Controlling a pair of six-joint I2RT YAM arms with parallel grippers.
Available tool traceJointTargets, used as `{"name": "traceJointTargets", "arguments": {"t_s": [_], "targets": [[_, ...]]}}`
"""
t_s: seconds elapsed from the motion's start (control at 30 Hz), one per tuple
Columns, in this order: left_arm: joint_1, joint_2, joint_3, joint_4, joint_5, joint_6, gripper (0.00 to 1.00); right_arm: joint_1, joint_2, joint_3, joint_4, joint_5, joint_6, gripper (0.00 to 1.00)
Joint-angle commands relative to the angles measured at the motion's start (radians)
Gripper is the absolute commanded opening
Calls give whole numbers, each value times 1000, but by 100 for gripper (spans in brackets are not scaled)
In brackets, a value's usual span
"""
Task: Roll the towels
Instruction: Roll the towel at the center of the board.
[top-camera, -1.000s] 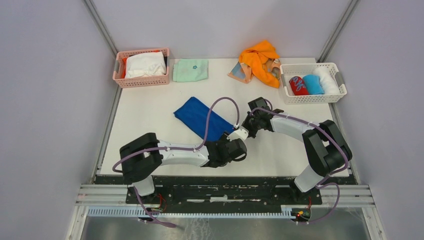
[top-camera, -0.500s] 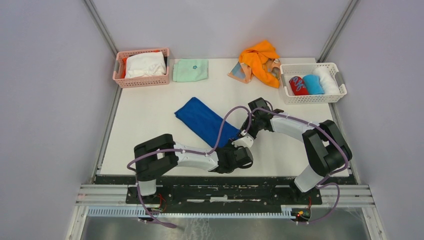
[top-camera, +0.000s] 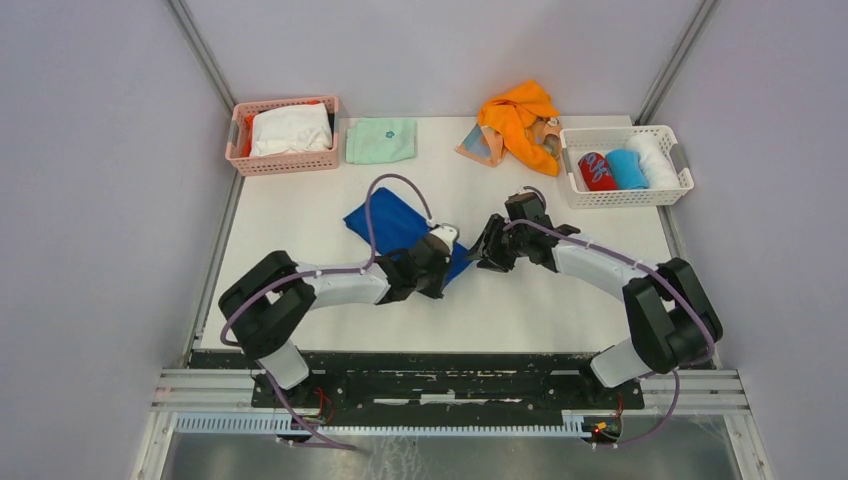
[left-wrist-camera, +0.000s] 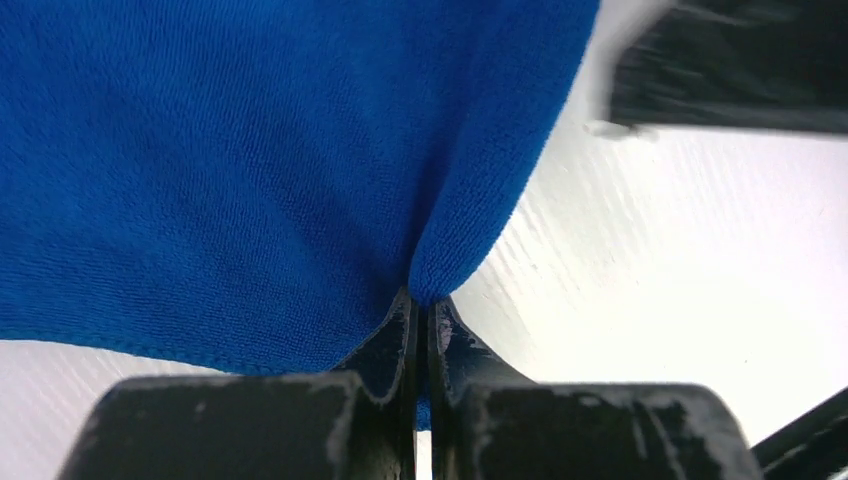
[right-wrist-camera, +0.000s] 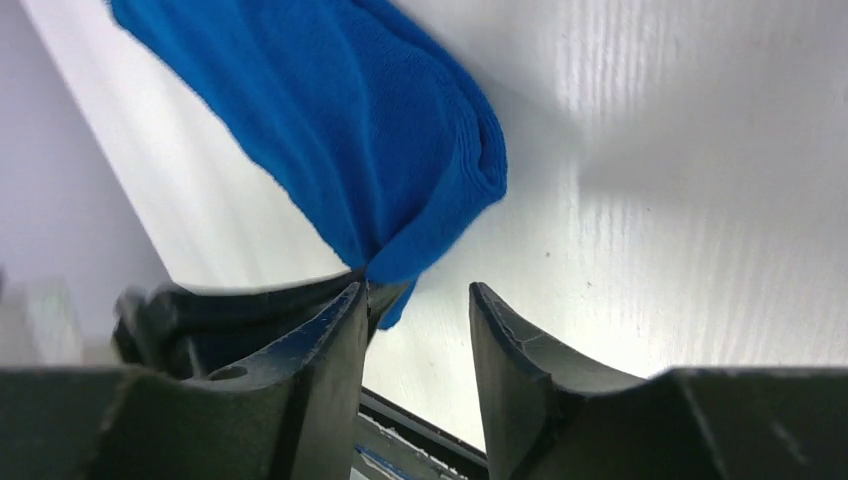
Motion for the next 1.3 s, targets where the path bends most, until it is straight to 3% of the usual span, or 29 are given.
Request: {"name": "traceJointTargets", "arguments": {"t_s": [0.0,0.2,0.33,0.57,0.73,0.87,1.27], "targets": [[127,-19,-56,141,377,-151,3,-18,-94,-71,177,-26,-47,51],[275,92,-115,290,645,-337,3,-25,-115,-174,310,-43,-59,50],[336,125,-146,350,698,-431,3,-24,-53,-190,345,-49,-83,45],[381,158,-153,350,724,-479,3,-24,75,-199,531,-113,-61,45],[391,160,-161,331,705,-482,3,-24,117,-190,651,-162,-32,52],[394,160,-159,316,698,-479,3,-22,135,-181,665,-162,-33,56],[396,160,-161,297,675,-489,3,-34,205,-185,759,-191,25,53]]}}
